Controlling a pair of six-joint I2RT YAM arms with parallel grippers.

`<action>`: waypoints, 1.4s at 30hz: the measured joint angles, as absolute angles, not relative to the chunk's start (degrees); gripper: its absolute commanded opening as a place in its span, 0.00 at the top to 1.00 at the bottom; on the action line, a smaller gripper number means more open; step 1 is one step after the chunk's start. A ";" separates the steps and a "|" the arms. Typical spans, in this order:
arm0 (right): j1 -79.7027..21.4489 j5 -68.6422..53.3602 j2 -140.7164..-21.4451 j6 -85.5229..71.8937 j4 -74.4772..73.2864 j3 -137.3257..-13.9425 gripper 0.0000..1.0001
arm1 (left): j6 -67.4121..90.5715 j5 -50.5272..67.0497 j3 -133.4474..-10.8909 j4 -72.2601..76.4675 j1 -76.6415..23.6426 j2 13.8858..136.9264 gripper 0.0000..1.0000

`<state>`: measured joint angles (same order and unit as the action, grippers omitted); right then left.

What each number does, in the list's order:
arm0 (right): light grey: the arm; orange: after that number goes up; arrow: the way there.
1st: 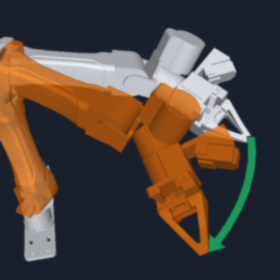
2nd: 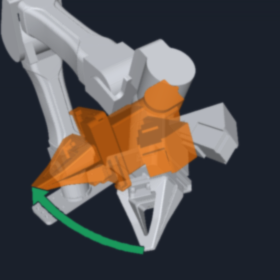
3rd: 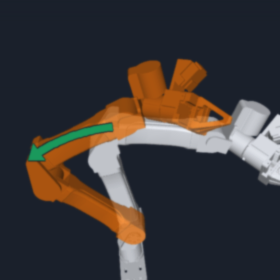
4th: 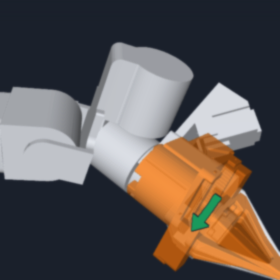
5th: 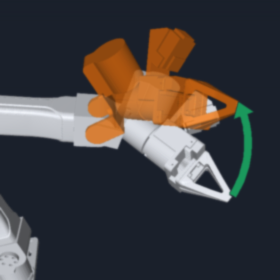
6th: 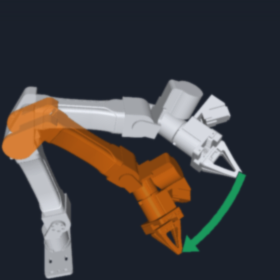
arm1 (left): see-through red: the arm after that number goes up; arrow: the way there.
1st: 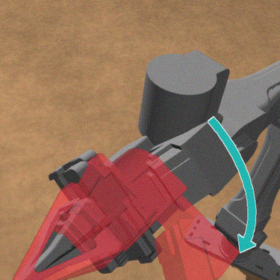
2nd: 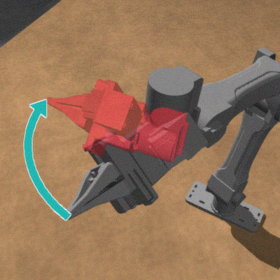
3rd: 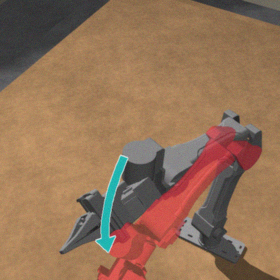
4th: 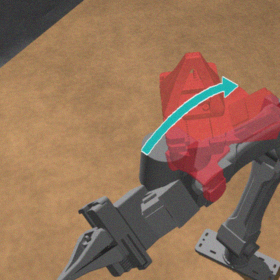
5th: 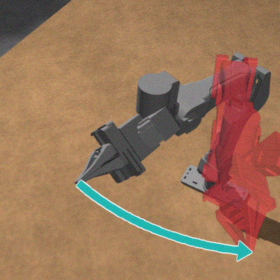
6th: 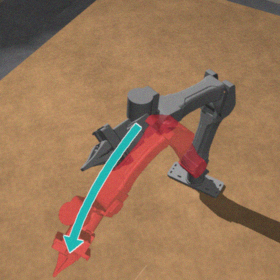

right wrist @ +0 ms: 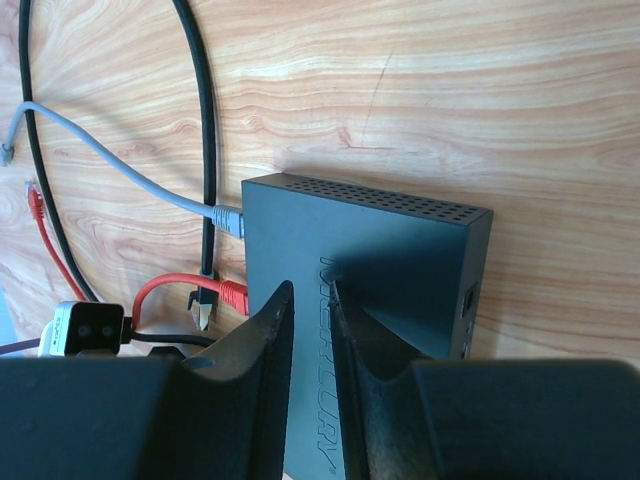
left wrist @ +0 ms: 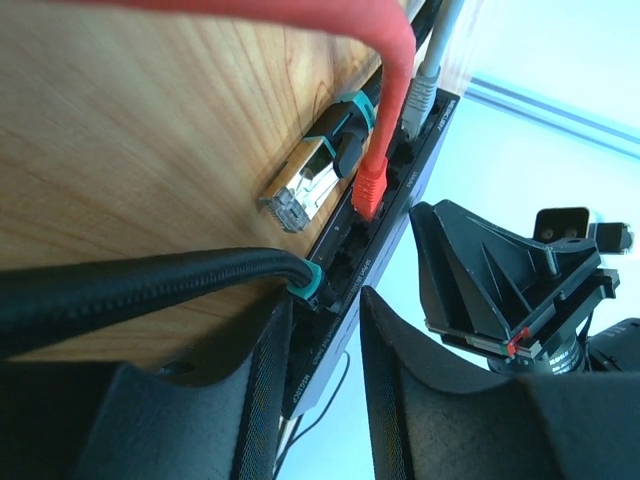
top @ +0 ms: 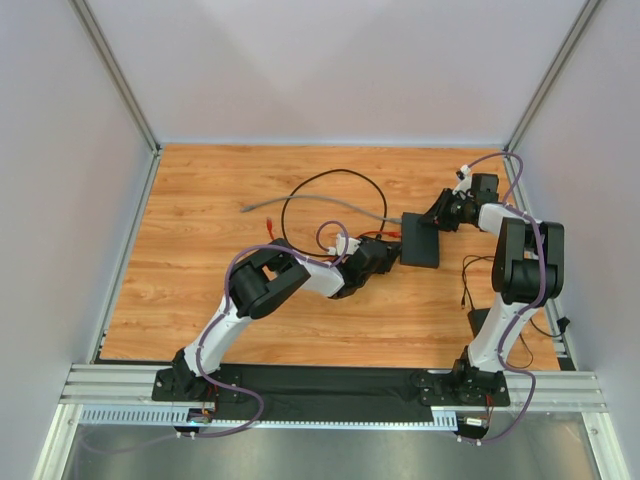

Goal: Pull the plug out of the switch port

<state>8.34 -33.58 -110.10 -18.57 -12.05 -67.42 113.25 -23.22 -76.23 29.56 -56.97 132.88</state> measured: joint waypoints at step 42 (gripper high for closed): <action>8.08 -30.92 -109.21 -14.48 -16.27 -68.73 0.78 | 113.62 -23.40 -75.79 29.36 -56.90 132.88 1.00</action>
<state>8.08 -30.92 -109.21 -14.48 -16.27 -68.73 113.62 -23.40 -75.79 29.36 -56.90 132.88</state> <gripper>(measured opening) 0.218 0.254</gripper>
